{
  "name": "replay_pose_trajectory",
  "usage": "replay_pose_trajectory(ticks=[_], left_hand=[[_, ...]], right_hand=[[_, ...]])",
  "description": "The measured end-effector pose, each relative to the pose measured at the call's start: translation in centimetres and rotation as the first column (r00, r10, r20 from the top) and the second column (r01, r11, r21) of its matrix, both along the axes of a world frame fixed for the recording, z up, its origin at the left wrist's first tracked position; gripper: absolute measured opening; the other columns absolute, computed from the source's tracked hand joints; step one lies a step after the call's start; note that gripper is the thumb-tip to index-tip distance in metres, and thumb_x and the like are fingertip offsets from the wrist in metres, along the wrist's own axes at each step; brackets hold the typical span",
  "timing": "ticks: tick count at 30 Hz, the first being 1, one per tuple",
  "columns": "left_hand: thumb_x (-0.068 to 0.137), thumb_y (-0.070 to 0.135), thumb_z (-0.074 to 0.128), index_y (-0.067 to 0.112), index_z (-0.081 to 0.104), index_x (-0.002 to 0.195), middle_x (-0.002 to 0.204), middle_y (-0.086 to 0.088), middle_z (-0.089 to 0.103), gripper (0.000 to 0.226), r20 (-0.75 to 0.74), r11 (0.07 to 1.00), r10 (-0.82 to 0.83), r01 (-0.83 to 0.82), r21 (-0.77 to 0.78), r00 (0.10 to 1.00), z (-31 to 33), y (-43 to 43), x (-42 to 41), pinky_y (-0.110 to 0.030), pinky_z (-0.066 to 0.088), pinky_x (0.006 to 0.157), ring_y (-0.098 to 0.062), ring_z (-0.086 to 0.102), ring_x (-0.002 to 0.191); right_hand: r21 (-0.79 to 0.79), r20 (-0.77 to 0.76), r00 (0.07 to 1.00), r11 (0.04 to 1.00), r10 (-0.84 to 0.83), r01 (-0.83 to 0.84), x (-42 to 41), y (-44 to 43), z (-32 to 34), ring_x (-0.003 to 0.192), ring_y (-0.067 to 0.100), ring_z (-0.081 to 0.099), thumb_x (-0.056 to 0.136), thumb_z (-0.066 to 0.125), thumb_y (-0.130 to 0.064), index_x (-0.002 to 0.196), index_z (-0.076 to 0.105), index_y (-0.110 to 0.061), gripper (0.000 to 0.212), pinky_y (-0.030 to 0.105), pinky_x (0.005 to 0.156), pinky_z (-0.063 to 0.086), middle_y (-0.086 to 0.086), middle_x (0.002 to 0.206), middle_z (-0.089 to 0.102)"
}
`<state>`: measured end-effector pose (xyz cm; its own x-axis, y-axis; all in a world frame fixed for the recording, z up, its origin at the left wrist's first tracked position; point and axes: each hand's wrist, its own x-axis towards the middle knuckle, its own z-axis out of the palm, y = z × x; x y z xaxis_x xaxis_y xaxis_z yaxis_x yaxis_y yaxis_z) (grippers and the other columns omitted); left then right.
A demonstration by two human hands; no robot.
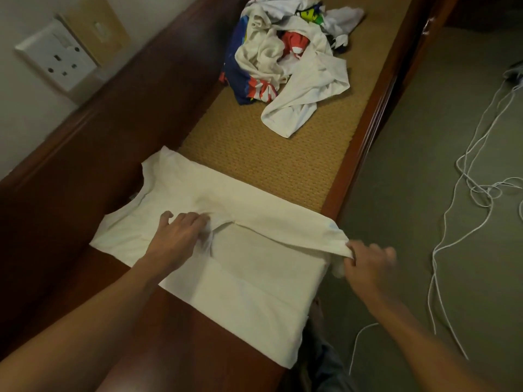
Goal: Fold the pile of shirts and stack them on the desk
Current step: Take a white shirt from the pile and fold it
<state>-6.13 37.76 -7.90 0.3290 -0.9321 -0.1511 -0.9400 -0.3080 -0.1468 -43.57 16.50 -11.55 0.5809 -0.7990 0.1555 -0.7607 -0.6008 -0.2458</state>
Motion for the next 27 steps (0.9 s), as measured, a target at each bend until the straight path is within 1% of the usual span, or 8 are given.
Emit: replay_pose_trajectory(ticks=[3,5,8,13,16,19,23,27], left_hand=[[0.081,0.001,0.068,0.019,0.065,0.117,0.110,-0.004,0.068,0.040,0.031,1.000,-0.008,0.008,-0.017,0.999,0.1,-0.4,0.0,-0.053,0.032,0.101,-0.028,0.064,0.101],[0.081,0.000,0.069,0.017,0.068,0.112,0.103,-0.005,0.070,0.035,0.040,0.999,-0.004,0.006,-0.040,0.999,0.2,-0.5,0.1,-0.053,0.035,0.099,-0.028,0.065,0.095],[0.083,-0.001,0.070,0.010,0.069,0.110,0.100,-0.009,0.069,0.030,0.030,0.990,0.002,0.002,-0.143,1.000,0.5,-0.5,0.2,-0.054,0.038,0.095,-0.032,0.066,0.090],[0.086,0.000,0.068,0.006,0.068,0.109,0.103,-0.011,0.066,0.024,0.001,0.955,0.023,-0.022,-0.297,1.000,1.8,-0.3,0.3,-0.053,0.036,0.096,-0.033,0.063,0.094],[0.090,0.010,0.063,0.011,0.070,0.110,0.103,-0.007,0.068,0.021,-0.002,0.971,-0.012,0.011,-0.240,1.000,1.9,0.3,0.6,-0.052,0.035,0.098,-0.029,0.064,0.095],[0.091,0.029,0.065,0.021,0.067,0.120,0.118,-0.003,0.068,0.030,-0.046,0.991,-0.048,0.042,-0.125,0.998,1.4,0.9,0.3,-0.053,0.033,0.102,-0.025,0.063,0.107],[0.089,0.030,0.071,0.019,0.058,0.133,0.135,-0.010,0.058,0.047,-0.058,0.986,-0.097,0.088,-0.140,0.994,0.7,0.3,-1.5,-0.054,0.034,0.104,-0.030,0.057,0.120],[0.089,0.020,0.067,0.019,0.057,0.133,0.131,-0.008,0.057,0.045,-0.019,0.976,-0.160,0.155,-0.156,0.987,-0.4,-1.6,-3.3,-0.052,0.033,0.103,-0.028,0.057,0.119]], right_hand=[[-0.016,0.060,0.998,1.000,0.000,0.001,-1.6,0.8,0.8,0.053,0.018,0.041,0.089,0.051,-0.030,0.100,0.072,-0.010,0.031,0.032,0.066,0.021,0.004,0.064,0.060],[0.031,0.016,0.999,0.998,0.051,-0.051,-2.2,2.2,0.7,0.045,0.007,0.029,0.084,0.072,-0.023,0.089,0.072,-0.014,0.010,0.029,0.063,0.027,-0.003,0.057,0.057],[0.102,-0.066,0.991,0.989,0.113,-0.106,-2.4,3.9,-0.1,0.043,-0.005,0.007,0.070,0.088,-0.015,0.070,0.063,-0.020,0.026,0.025,0.056,0.029,-0.008,0.048,0.051],[0.070,0.021,0.999,0.996,0.047,-0.049,-2.7,4.8,0.0,0.047,0.007,0.030,0.082,0.075,-0.014,0.077,0.063,-0.019,0.013,0.027,0.057,0.029,-0.008,0.058,0.051],[0.140,-0.111,0.991,0.988,0.077,-0.061,-2.9,5.2,-0.2,0.045,0.008,0.031,0.082,0.076,-0.018,0.071,0.059,-0.023,0.021,0.028,0.056,0.029,-0.012,0.058,0.042],[0.172,-0.221,0.972,0.984,0.084,-0.046,-2.8,5.4,-0.9,0.052,0.014,0.050,0.085,0.075,-0.028,0.076,0.063,-0.023,0.016,0.031,0.057,0.034,-0.007,0.064,0.054],[0.210,-0.220,0.975,0.978,0.039,0.008,-1.4,5.3,-1.0,0.083,0.018,0.064,0.088,0.070,-0.043,0.113,0.062,-0.018,0.036,0.033,0.070,0.047,0.000,0.097,0.066],[0.268,-0.147,0.989,0.963,0.020,0.020,1.0,5.1,-1.2,0.081,0.017,0.061,0.095,0.062,-0.033,0.108,0.065,-0.018,0.020,0.033,0.075,0.044,-0.001,0.095,0.067]])
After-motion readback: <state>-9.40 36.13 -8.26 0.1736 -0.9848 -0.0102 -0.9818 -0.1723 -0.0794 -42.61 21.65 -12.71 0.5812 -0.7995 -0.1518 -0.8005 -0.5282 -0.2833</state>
